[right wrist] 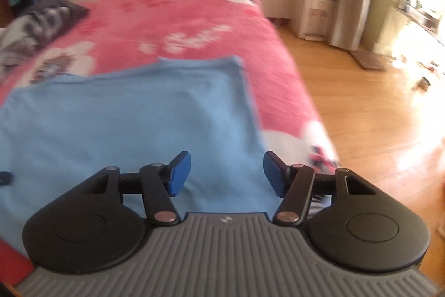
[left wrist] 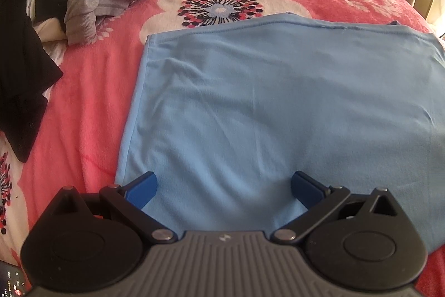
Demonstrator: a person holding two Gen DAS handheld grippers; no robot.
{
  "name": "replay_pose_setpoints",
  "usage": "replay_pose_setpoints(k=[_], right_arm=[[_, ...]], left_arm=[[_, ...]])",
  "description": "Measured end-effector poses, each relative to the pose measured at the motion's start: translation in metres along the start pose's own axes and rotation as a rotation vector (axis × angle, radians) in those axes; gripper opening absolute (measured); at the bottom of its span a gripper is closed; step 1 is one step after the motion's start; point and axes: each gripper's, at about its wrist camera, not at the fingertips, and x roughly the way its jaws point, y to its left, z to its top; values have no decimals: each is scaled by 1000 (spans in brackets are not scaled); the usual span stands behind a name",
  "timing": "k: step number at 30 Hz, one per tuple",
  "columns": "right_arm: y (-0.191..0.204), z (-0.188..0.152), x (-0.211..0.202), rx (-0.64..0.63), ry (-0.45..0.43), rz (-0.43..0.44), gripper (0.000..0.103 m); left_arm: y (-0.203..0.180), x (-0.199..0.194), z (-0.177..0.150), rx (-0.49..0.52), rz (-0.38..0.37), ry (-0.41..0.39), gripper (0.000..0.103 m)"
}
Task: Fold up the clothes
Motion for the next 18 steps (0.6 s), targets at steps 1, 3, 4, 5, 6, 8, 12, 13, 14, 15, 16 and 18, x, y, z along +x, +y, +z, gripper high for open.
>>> replay_pose_setpoints(k=[1,3,4,5,6,8,12,13,14,15,16,18], right_arm=[[6,2,0,-7,-2,16,58],[17,5,0,-22,-6,49,58],[23,6,0,-29,-8,65,58],[28,8,0,-37,-10,82,58],[34,10,-1,-44,-11,98,58],[43,12,-1,-49,-11,124,58],[52,12,-2,-40,2,160,58],[55,11,-3,-40,4,166,58],[57,11,-3,-37,5,172,58],[59,11,-3,-33,6,178,58],[60,11,-4,-30,7,185,58],[63,12,-4,-19,10,201,58]], left_arm=[[0,0,0,0,-1,0,103],[1,0,0,1,-3,0,103],[1,0,0,2,-5,1,103],[2,0,0,1,-8,2,103],[2,0,0,1,-11,1,103],[3,1,0,2,-16,-3,103],[2,1,-3,20,-21,-24,103],[2,1,-4,23,-23,-31,103],[2,1,-5,25,-26,-38,103],[2,0,-6,25,-29,-43,103],[3,0,-6,24,-33,-46,103],[4,0,-7,22,-40,-53,103]])
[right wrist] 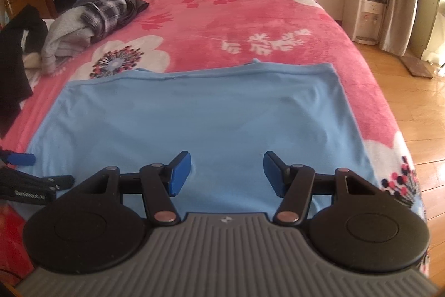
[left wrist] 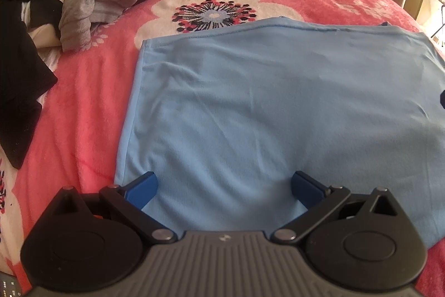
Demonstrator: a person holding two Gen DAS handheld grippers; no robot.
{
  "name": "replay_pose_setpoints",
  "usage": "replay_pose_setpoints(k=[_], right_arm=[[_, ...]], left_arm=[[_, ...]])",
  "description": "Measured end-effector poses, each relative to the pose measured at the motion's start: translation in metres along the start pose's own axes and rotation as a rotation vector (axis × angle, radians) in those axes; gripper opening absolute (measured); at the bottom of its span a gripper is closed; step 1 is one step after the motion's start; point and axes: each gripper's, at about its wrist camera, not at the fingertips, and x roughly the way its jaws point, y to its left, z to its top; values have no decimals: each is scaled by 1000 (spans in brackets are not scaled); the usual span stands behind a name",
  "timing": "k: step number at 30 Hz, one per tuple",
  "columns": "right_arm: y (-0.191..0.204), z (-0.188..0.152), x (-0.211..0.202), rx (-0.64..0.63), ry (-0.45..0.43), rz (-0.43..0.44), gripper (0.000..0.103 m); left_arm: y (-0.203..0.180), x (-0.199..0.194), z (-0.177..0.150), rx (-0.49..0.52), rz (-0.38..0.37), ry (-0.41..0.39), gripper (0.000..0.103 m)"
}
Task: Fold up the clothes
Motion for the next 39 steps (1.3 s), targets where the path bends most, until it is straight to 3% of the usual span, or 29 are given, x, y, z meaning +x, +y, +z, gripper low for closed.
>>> replay_pose_setpoints(k=[9,16,28,36,39], right_arm=[[12,-2,1,-14,13,35,58],[16,-6,2,-22,28,47,58],[29,-5,3,-65,50,83,58],[57,19,7,-158,87,185,59],[71,32,9,-197,107,237,59]], left_arm=[[18,-20,-7,-32,-58,-70,103],[33,-31,-9,-69,-91,-72,103],[71,-57,-28,-66,-136,-61,103],[100,-70,-52,-74,-158,-4,101],[106,-69,-58,-106,-187,22,95]])
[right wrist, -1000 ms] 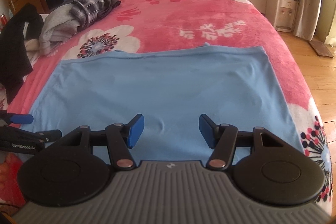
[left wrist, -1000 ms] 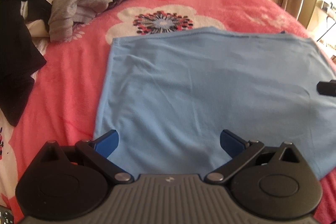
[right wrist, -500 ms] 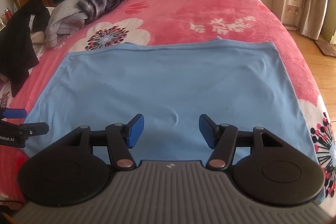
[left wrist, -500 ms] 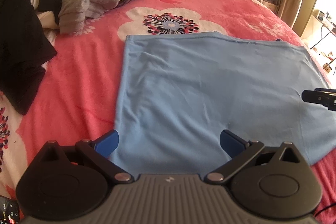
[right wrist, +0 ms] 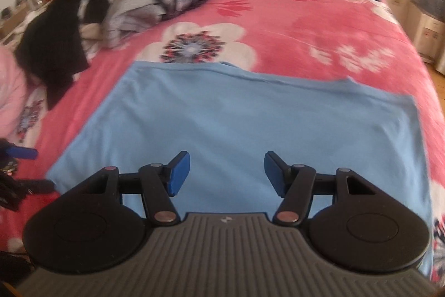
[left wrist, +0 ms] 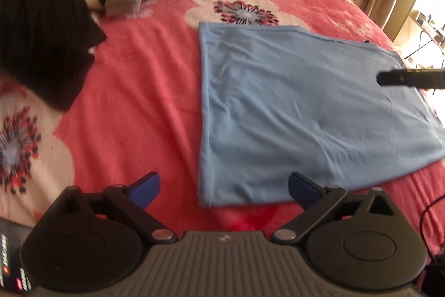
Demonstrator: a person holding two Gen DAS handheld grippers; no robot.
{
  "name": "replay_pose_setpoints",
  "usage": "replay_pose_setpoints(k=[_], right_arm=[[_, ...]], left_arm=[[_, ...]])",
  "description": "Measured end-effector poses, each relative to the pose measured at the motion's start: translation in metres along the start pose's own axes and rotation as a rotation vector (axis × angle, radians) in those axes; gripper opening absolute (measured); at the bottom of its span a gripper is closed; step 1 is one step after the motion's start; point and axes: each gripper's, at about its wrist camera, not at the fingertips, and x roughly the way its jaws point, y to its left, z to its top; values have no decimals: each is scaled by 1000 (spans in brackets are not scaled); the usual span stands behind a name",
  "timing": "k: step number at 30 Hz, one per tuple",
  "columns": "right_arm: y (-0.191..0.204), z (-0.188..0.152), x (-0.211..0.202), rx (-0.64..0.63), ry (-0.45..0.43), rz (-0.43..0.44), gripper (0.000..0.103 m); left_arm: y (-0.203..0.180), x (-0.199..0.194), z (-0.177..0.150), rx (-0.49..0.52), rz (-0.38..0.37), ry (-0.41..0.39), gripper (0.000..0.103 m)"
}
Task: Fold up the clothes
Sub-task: 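Pinch the folded shirt edge with the left tool while the right tool moves aside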
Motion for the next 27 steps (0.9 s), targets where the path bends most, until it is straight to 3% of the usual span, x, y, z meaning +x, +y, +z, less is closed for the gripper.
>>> replay_pose_setpoints(k=[9,16,23,27], right_arm=[[47,39,12,-126,73,120,59],[90,51,15,-261,82,190,59],[106,18,10,-328,43,228,59],[125,-3,8,-449,25,260,59]], left_arm=[[11,-3,-11,-47,-36,0,74],[19,-3,-14,-79,-51,-19,46],[24,-1,-13,-100,-78,-20,10],[30,-3,-11,-159,-105,-29,7]])
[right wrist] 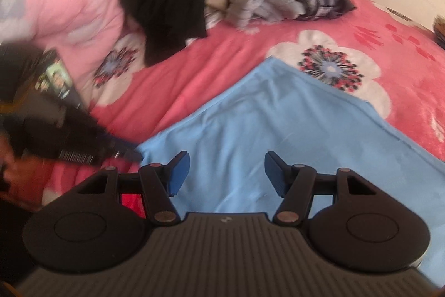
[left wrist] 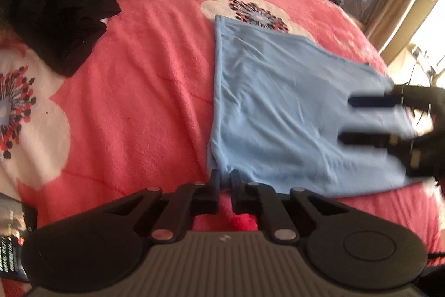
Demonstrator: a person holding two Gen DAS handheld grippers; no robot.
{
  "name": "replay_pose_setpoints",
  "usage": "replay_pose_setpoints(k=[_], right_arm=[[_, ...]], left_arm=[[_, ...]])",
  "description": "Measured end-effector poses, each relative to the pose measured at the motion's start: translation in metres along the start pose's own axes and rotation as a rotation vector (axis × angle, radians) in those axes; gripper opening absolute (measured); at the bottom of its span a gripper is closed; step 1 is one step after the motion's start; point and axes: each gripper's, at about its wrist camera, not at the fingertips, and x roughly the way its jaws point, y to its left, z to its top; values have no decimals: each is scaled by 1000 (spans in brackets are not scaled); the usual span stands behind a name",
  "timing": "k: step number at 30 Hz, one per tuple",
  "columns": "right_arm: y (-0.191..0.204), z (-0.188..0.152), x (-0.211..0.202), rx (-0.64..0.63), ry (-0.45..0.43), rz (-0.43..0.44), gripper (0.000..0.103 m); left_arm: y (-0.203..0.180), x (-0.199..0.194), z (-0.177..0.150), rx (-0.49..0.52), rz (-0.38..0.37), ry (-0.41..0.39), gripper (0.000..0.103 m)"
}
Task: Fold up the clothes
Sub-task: 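Pinch the folded shirt edge with the left tool while the right tool moves aside, then pinch the shirt edge with the right tool beside the left tool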
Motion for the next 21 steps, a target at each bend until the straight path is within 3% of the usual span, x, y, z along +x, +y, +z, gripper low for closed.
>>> replay_pose_setpoints(k=[6,12,15,17,18,20,21], right_arm=[[41,-15,6,-188,-13,42,59],[48,-16,17,-208,-20,16,56],[51,-16,22,-215,-23,3,41],[53,-16,25,-220,-26,-6,19],[54,-16,27,-223,-27,-11,8],[56,-16,30,-228,-29,-20,4],[57,-16,32,-231,-30,-24,4]], left_arm=[[9,-8,7,-100,-70,-5,5],[17,-15,14,-184,-137,-10,5],[21,-14,14,-218,-180,-6,5],[25,-12,13,-236,-213,-1,7],[26,-11,12,-245,-228,2,9],[30,-9,10,-264,-253,7,36],[32,-8,8,-276,-265,8,43]])
